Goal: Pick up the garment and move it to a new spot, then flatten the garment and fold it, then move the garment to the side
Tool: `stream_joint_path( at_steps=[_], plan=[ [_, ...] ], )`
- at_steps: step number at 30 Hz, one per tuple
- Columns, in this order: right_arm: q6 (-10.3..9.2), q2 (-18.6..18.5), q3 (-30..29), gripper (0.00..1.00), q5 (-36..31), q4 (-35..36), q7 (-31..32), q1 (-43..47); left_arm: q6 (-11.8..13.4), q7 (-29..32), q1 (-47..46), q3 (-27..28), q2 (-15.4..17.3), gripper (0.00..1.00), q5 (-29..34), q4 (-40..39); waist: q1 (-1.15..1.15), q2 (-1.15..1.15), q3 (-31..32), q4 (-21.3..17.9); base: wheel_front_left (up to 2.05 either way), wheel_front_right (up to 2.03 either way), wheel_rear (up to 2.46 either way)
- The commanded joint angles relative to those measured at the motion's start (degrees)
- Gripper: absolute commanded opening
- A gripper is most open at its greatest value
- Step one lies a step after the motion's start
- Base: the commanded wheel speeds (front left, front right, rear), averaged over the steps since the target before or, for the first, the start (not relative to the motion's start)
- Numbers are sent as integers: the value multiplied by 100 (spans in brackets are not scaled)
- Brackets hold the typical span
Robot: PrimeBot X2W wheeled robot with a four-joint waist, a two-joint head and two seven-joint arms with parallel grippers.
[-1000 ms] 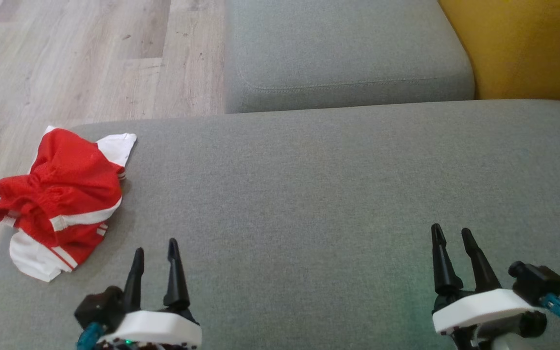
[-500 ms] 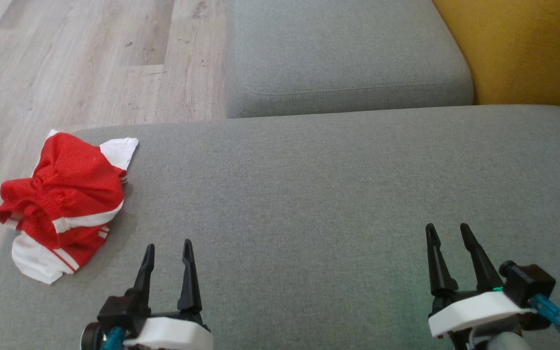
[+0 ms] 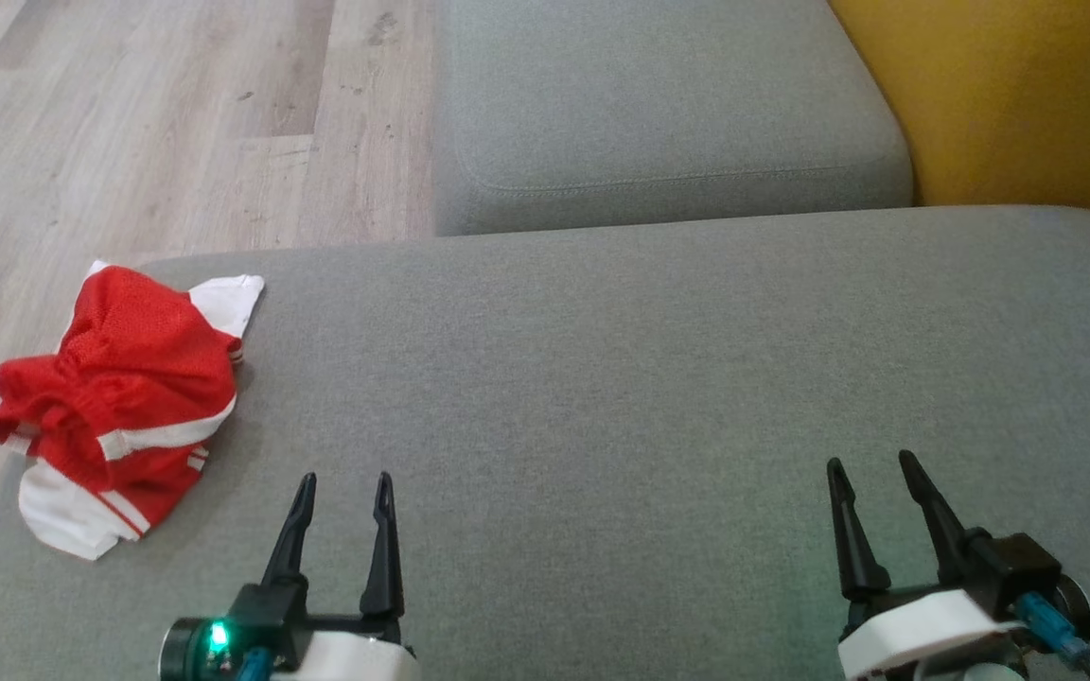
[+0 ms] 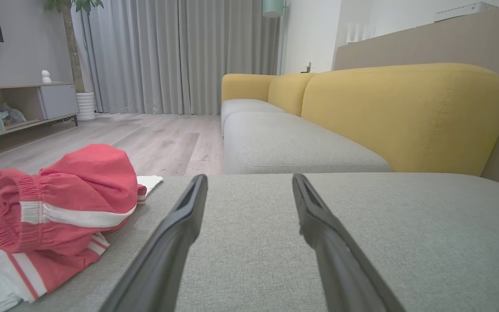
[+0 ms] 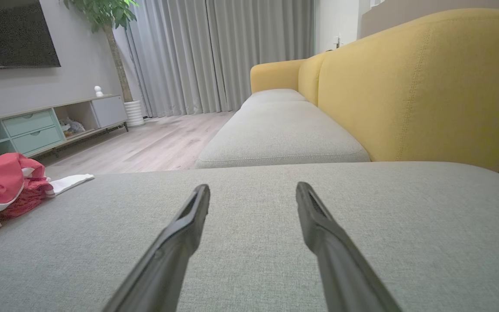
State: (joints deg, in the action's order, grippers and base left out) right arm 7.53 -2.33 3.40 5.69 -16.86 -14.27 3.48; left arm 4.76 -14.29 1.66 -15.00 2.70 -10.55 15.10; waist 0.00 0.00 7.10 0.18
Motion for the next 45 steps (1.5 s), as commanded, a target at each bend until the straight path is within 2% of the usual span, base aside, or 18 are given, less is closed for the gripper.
stream_joint_path(
  at_steps=[1,11,18,23,29,36,39,45],
  plan=[
    [-4,-54,126,100,-62,170,-73,-200,23,-71,-244,141,18,100,70,-138,0,0,-8,-14,0,0,0],
    [-4,-54,92,100,-28,127,-73,-224,55,-71,-259,157,18,100,19,-104,0,0,-39,-22,0,0,0],
    [-4,-54,73,100,-70,131,-73,-220,108,-71,-318,210,18,100,-45,-89,0,0,-106,190,0,0,0],
    [-4,-54,18,100,-59,136,-73,-260,101,-71,-382,324,18,100,-42,-63,0,0,-213,634,0,0,0],
    [-4,-54,-34,100,-7,147,-73,-272,-7,-71,-440,495,18,100,163,-50,0,0,-297,1506,0,0,0],
    [-4,-54,-189,100,45,189,-73,-314,134,-71,-380,755,18,100,352,-326,0,0,-417,2501,0,0,0],
    [-4,-54,-230,100,-8,200,-73,-399,225,-71,-372,941,18,100,434,-457,0,0,-595,2728,0,0,0],
    [-4,-54,-448,100,-389,235,-73,-541,157,-71,-709,1104,18,100,570,-539,0,0,-1038,3015,0,0,0]
  ],
)
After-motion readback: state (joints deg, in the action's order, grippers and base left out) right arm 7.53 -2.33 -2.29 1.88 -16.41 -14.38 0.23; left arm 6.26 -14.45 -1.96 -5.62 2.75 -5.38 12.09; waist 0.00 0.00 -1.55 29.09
